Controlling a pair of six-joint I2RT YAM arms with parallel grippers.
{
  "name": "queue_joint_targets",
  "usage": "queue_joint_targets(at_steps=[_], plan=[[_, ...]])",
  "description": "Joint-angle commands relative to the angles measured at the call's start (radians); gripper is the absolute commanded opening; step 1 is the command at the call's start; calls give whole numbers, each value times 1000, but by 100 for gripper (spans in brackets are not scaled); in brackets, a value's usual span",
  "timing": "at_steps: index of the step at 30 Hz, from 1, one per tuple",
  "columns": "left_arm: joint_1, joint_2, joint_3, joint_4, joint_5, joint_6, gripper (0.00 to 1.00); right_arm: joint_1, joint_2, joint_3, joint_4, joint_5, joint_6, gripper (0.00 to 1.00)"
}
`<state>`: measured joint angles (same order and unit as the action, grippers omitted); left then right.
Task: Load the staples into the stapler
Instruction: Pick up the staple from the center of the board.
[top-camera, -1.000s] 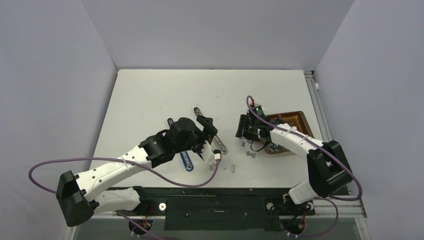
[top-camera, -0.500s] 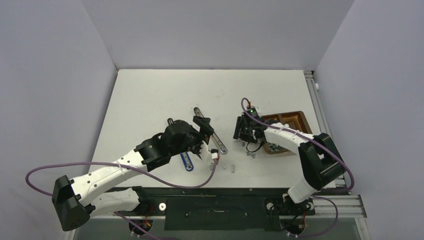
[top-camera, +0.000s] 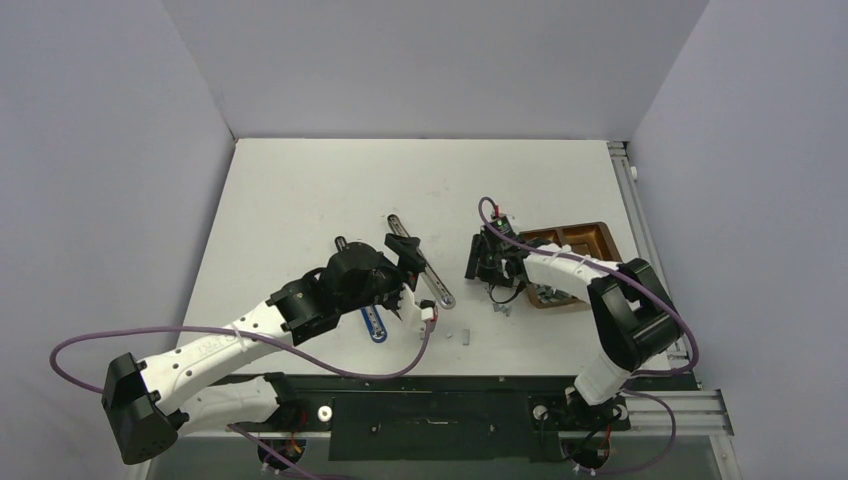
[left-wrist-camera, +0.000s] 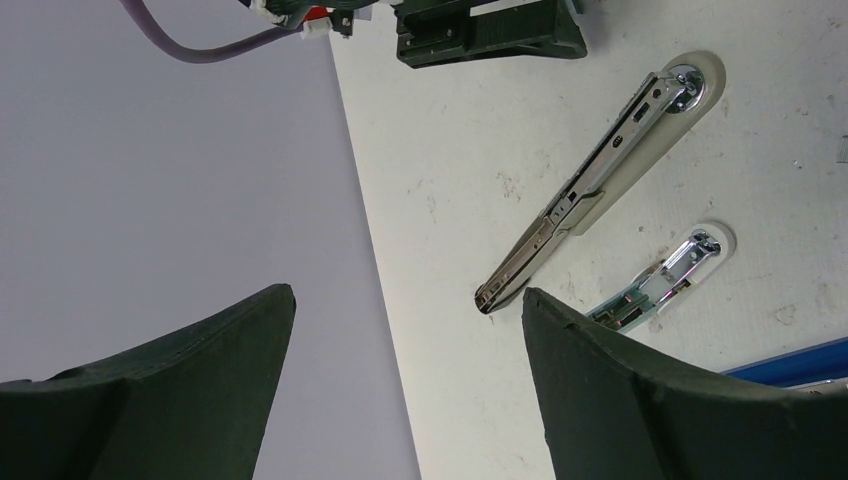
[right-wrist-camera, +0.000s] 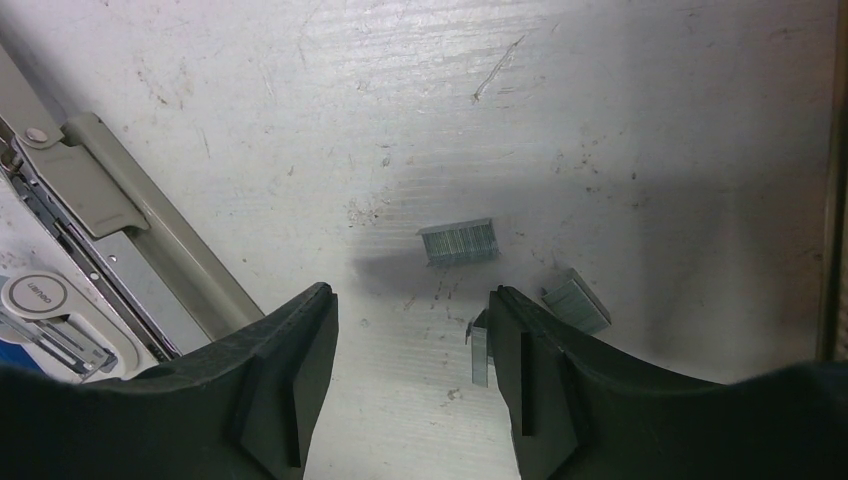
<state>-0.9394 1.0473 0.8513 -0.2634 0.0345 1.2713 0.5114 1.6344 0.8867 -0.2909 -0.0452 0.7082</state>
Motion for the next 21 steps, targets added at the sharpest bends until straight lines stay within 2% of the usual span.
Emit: queue_joint_targets(at_steps=[1, 21], plan=[[7, -25, 2, 53, 22, 1, 82, -5, 23, 40, 33, 10, -3, 56], [4, -44, -20, 61, 33, 14, 81, -4, 128, 171, 0, 42, -69, 56]])
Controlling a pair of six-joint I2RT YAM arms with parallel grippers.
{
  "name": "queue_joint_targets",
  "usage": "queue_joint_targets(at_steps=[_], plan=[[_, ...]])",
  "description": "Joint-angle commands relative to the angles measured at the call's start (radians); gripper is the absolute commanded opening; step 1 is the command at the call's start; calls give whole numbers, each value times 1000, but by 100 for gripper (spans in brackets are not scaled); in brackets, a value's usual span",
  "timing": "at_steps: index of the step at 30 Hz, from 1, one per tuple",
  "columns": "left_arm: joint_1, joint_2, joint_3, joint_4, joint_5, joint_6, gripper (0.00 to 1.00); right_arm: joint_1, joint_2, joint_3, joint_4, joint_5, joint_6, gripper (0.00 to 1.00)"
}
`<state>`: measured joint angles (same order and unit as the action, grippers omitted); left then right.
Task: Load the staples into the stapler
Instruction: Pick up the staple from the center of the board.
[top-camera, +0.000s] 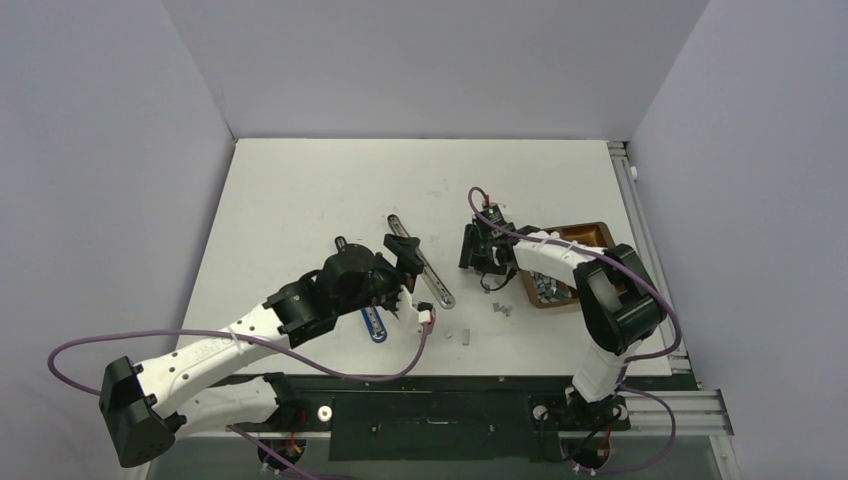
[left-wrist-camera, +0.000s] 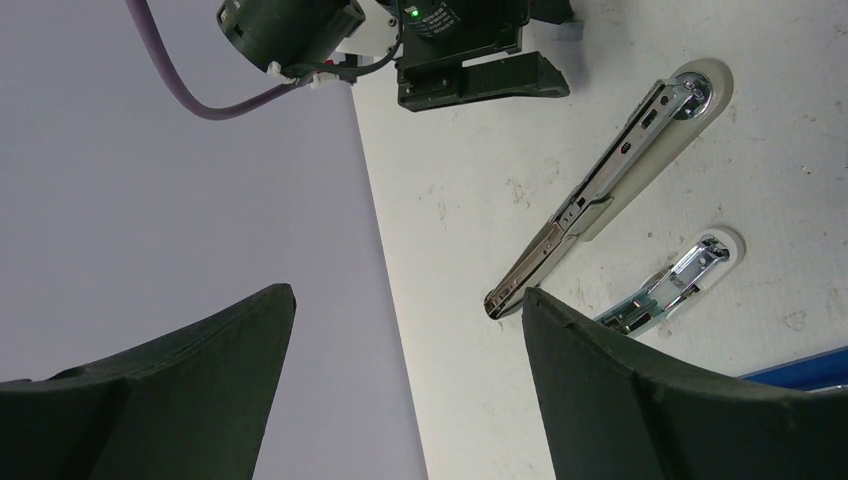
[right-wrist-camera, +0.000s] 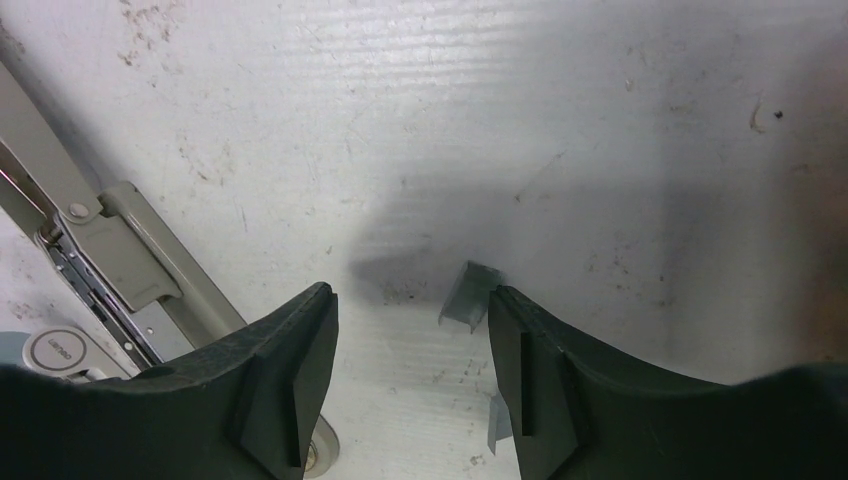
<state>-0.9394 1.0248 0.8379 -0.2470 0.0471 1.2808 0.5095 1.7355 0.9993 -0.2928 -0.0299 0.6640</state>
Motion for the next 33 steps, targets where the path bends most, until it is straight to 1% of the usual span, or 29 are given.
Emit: queue_joint_targets(at_steps=[1, 8, 13, 20, 23, 26, 30, 33], plan=[[4, -22, -7, 46, 20, 5, 82, -1, 37, 72, 0, 25, -30, 56], [1, -24, -12, 50, 13, 7, 82, 25, 83, 134, -10, 9, -44, 56], [1, -34, -29, 49, 13, 12, 82, 34, 57, 123, -16, 27, -50, 56], [1, -35, -31, 52, 15, 10, 82, 35, 17, 137, -69, 111, -69, 56], [1, -38, -35, 51, 16, 9, 82, 34, 23, 139, -74, 112, -59, 56], [0, -42, -39, 51, 15, 7, 82, 36, 25, 129, -49, 83, -40, 56], [1, -40, -29, 44, 9, -24, 82, 48, 50, 147, -40, 77, -29, 56], [2, -36, -22, 41, -13, -77, 82, 54, 69, 162, -37, 79, -25, 55]])
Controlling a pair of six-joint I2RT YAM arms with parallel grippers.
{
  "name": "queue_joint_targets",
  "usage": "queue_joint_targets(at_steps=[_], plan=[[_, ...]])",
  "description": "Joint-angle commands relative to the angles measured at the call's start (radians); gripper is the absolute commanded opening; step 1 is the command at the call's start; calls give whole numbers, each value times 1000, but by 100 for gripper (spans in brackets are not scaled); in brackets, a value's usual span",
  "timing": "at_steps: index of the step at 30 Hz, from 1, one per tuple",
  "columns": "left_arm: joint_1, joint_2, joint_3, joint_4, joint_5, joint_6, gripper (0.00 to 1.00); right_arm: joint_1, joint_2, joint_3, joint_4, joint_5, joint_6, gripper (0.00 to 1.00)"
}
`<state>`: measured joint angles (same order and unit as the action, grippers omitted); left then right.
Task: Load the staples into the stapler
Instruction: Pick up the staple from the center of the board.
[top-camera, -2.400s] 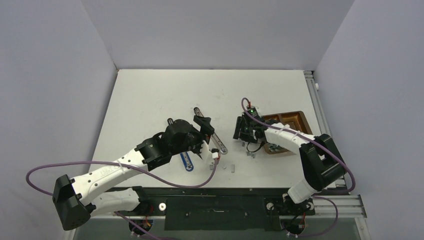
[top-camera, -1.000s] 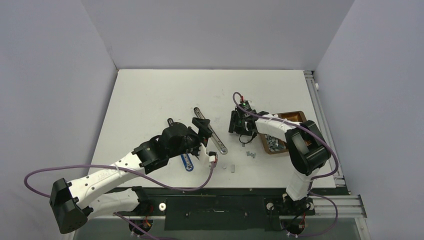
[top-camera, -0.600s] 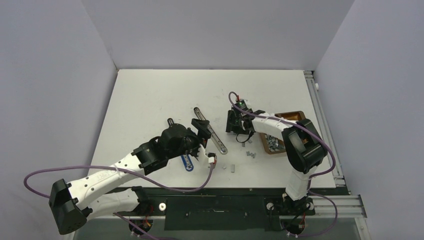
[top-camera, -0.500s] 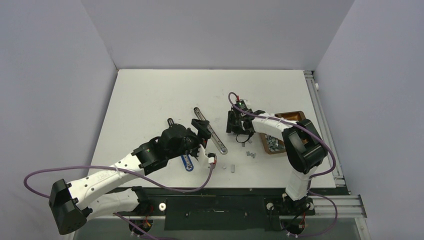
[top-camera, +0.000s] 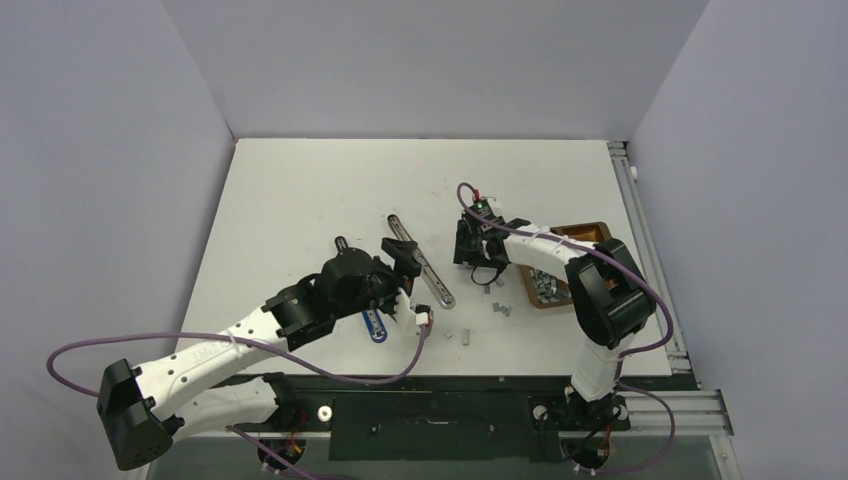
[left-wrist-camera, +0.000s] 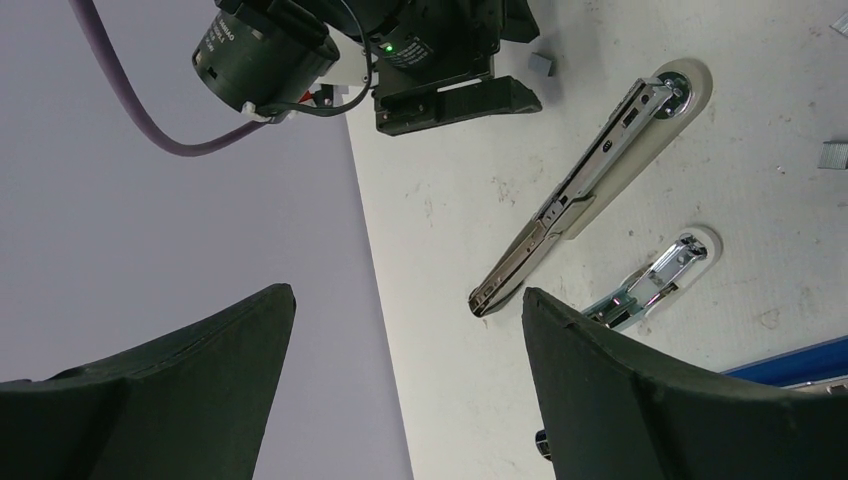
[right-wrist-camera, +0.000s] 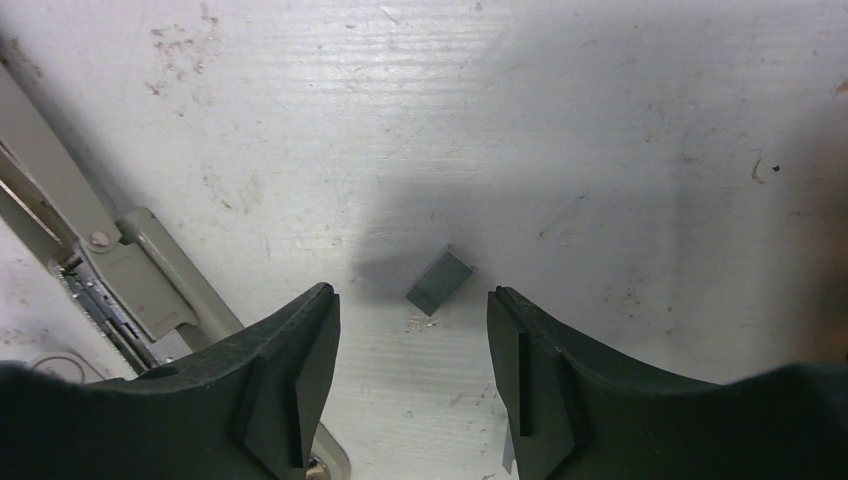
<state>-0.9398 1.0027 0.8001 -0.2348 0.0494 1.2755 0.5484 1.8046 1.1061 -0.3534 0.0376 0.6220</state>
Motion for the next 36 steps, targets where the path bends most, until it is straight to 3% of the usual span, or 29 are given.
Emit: queue_joint_targets(at_steps=[1, 4, 7, 14, 21, 29, 36], plan=[[3, -13, 18, 29, -28, -100, 82, 17, 5, 60, 22, 14, 18, 55], [13, -6, 35, 26, -81, -225, 86, 24, 32, 86, 4, 23, 17, 54], [54, 0, 66, 8, -117, -352, 100, 28, 41, 103, -14, 30, 16, 54], [312, 57, 214, -68, -78, -642, 96, 29, -87, 77, -52, 55, 6, 55], [354, 41, 204, -75, 49, -641, 96, 52, -267, -54, -120, 100, -4, 52], [352, 35, 192, -77, 71, -611, 96, 146, -440, -255, -145, 169, 77, 46], [446, 183, 387, -254, -7, -842, 96, 148, -354, -159, -109, 188, 45, 52]])
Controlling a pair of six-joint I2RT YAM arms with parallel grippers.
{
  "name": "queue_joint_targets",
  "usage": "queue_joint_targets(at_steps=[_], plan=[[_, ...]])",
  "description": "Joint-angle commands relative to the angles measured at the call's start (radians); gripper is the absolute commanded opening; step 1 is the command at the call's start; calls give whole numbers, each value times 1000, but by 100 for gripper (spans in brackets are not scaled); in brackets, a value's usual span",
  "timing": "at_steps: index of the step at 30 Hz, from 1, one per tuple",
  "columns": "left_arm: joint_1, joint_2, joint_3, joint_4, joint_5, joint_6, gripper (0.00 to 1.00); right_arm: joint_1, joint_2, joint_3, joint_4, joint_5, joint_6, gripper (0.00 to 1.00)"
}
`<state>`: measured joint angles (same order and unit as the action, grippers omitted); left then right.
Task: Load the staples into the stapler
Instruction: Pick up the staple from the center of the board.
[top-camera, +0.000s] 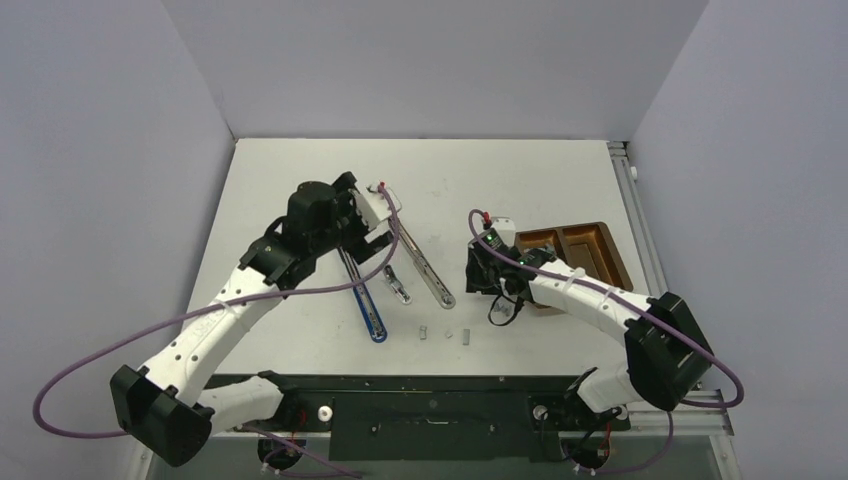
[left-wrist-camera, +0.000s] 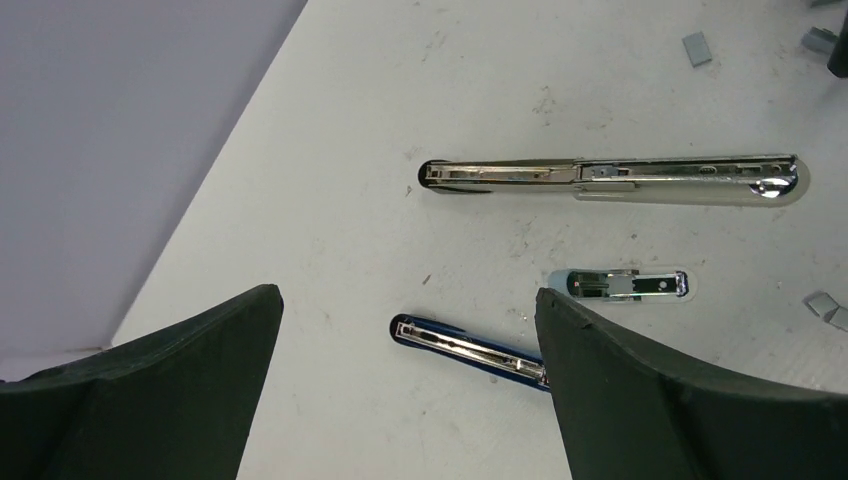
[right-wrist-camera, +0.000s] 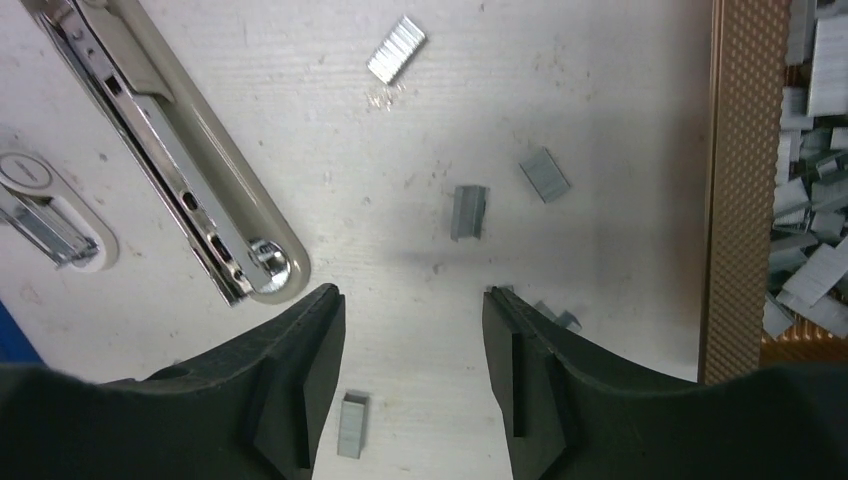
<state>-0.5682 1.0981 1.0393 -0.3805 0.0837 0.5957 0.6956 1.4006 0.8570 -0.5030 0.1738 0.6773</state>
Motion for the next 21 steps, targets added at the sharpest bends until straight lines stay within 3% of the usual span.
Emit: queue_joint_targets(at_steps=[1, 6, 9, 12, 16, 19, 21], plan=[[110, 113, 185, -140, -45, -197, 96, 1, 71, 109, 51, 53, -17, 53], [309, 228, 353, -334, -55, -326, 96, -30, 176, 204, 82, 23, -2, 54], [429, 259, 384, -406, -61, -360, 96, -34, 233, 257, 76, 35, 17, 50], [597, 235, 349, -415, 32, -376, 96, -35, 264, 285, 57, 40, 38, 42], [751, 151, 234, -359, 135, -334, 96, 3, 215, 250, 40, 93, 32, 41], [790, 116, 163, -341, 135, -317, 96, 44, 139, 174, 43, 105, 15, 48], [792, 114, 116, -309, 124, -323, 96, 41, 84, 112, 54, 52, 27, 66]])
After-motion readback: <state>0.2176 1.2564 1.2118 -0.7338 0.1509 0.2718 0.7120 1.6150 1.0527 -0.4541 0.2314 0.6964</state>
